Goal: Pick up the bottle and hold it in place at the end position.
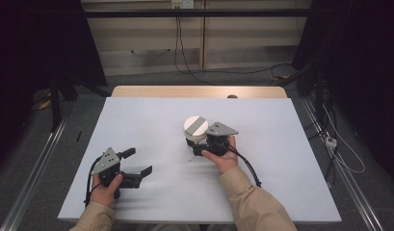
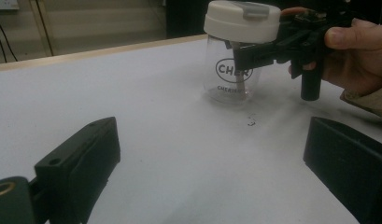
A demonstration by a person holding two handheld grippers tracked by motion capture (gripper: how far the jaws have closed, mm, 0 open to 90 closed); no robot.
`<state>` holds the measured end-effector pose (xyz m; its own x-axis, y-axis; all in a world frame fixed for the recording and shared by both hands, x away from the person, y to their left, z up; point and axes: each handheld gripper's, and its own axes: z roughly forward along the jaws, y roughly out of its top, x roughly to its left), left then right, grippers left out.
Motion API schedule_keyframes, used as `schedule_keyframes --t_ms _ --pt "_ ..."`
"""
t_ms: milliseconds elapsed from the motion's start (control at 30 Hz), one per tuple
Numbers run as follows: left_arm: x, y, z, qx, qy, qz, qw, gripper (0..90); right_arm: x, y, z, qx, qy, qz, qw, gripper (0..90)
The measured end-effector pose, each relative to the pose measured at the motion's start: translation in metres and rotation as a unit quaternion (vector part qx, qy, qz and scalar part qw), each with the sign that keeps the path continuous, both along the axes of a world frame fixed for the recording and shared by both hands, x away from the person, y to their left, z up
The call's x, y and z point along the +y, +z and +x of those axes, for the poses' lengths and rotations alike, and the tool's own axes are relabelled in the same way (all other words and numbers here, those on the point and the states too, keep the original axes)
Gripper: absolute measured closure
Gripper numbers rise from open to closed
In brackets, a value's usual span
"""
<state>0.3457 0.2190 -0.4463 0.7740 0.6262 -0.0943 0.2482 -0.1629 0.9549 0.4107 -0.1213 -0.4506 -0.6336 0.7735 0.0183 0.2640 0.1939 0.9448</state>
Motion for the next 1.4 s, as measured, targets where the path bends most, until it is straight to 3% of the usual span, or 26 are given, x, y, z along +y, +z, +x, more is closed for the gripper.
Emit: schedule_keyframes --t_ms 833,1000,1300,1400 --pt "-0.002 -0.001 0.002 0.003 -0.002 -0.001 1.0 3.5 -0.004 -0.005 0.004 0.002 -0.011 -0.003 0.9999 18.4" --pt "-0.003 0.0 0.003 0.005 0.003 -0.011 0.9999 3.5 -0.005 -0.005 0.003 0.001 -0.011 -0.003 0.9999 18.4" --pt "-0.015 0.007 0.01 -0.004 0.0 -0.018 0.9998 4.4 -0.005 -0.006 0.002 0.001 -0.014 0.002 0.9999 18.5" --pt "-0.019 0.01 0.012 0.002 -0.001 -0.02 0.9998 4.3 -0.006 -0.007 0.002 0.0 -0.014 0.004 0.9999 18.5"
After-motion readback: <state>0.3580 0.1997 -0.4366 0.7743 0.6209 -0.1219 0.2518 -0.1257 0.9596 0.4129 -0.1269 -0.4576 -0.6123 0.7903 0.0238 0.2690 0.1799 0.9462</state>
